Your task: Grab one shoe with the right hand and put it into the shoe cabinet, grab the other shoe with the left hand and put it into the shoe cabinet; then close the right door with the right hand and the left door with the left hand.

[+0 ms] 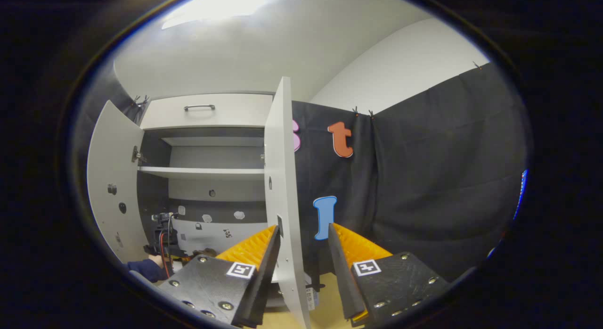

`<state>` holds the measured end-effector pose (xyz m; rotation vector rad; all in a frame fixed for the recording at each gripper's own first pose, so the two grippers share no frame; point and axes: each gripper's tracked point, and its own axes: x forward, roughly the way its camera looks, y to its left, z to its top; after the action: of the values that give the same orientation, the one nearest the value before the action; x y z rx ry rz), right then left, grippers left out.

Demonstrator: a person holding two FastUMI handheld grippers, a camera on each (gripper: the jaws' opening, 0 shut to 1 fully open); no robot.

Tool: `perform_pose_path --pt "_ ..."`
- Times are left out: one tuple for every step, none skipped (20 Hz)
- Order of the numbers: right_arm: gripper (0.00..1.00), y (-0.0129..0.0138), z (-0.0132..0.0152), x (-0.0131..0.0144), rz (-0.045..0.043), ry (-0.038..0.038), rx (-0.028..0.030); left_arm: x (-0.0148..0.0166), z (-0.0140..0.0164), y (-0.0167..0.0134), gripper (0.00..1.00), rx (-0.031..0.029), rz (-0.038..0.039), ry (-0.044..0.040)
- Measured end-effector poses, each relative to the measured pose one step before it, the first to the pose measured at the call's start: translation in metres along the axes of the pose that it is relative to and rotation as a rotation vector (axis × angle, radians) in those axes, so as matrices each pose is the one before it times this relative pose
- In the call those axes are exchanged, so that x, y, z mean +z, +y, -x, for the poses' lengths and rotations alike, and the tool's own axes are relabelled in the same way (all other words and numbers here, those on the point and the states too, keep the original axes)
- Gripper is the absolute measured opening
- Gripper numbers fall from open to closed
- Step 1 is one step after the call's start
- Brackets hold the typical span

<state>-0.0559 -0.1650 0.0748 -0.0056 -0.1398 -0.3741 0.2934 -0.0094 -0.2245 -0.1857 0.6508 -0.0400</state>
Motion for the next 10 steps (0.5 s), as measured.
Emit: perform_pose_path --pt "0.57 -0.00187 0.00015 -0.00046 -0.0023 0.00147 -0.00467 0.00121 -0.0012 -0.00053 0.11 -0.0053 0.00216 -0.00448" --pt "0.57 -0.00183 0.00038 -0.00073 -0.00278 0.00338 -0.00398 0.00136 -0.00038 0.00034 0.12 -0.00175 0.00021 -0.0008" --pt "0.61 -0.00162 0.00112 -0.00042 -0.00262 0.00265 -0.00297 0.00012 -0.00082 -0.00016 0.15 -0.00391 0.00215 -0.00214" --pt "0.58 -0.00218 0.00142 -0.00018 -0.00251 0.00176 -0.00382 -0.00026 -0.00035 -0.00089 0.19 -0.00788 0.00206 0.00238" --pt "0.58 -0.00091 -0.00051 -0.00056 -0.00319 0.00116 -0.00187 -0.00023 -0.00039 -0.00102 0.22 -0.00799 0.00371 -0.00162" --pt "0.58 -0.00029 -0.00008 0.00026 -0.00258 0.00235 -0.00031 0.00104 0.00079 -0.00079 0.24 -0.00579 0.00141 -0.00111" --pt "0.58 -0.00036 -0.00091 -0.00248 -0.00166 0.00257 -0.00046 -0.00056 -0.00115 0.00109 0.25 -0.00156 0.0015 0.00027" --pt "0.61 0.00007 -0.00116 -0.00103 -0.00061 0.00328 -0.00003 0.00016 0.00023 -0.00038 0.31 -0.00693 -0.00054 0.00091" --pt "0.61 -0.00016 -0.00026 -0.00084 -0.00108 0.00261 0.00034 0.00051 0.00052 0.00016 0.33 -0.00373 -0.00316 -0.00193" --pt "0.61 0.00059 -0.00135 -0.0009 -0.0012 0.00274 0.00066 0.00154 0.00024 0.00034 0.37 -0.0043 -0.00427 -0.00383"
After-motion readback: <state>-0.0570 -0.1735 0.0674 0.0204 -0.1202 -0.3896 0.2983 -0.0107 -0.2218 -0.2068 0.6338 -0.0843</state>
